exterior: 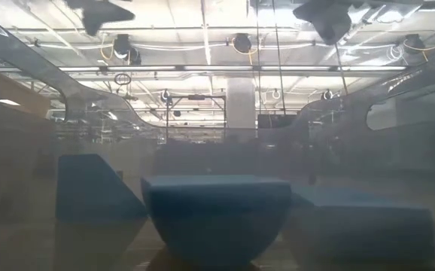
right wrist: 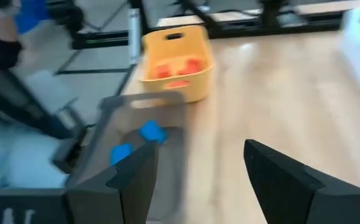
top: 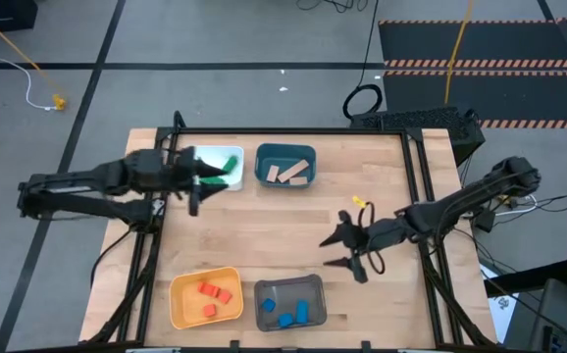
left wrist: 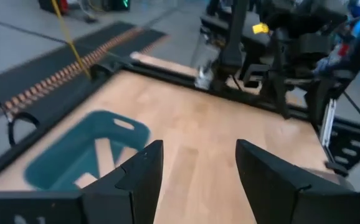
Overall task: Sort & place blocks by color
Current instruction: Return to Home Position
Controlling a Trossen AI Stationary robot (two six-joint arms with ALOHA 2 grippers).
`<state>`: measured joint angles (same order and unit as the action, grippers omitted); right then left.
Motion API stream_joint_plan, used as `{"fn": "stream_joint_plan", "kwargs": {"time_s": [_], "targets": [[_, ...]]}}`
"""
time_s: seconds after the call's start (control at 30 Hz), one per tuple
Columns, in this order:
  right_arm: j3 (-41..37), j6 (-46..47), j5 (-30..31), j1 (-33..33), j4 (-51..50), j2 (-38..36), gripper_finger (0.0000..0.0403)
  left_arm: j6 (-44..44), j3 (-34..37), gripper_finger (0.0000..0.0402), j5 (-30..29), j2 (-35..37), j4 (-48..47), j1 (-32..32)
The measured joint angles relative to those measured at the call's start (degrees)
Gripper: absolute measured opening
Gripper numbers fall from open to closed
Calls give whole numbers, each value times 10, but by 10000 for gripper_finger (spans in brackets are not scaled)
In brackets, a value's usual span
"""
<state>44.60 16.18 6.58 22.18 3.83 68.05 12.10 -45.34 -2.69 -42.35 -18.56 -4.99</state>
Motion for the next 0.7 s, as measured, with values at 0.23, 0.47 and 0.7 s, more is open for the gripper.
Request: {"fn": "stream_joint_plan", "kwargs": {"time_s": [0.23, 0.47, 0.7], "targets": [[0, -30, 48, -13, -51, -46, 228, 12, 0, 200, -16, 102, -72, 0], [0, -61, 57, -24, -74, -65, 228, 19, 0, 200, -59, 163, -127, 0], [-9, -68, 57, -38, -83, -65, 228, 22, 18, 200, -94, 182, -152, 0]]}}
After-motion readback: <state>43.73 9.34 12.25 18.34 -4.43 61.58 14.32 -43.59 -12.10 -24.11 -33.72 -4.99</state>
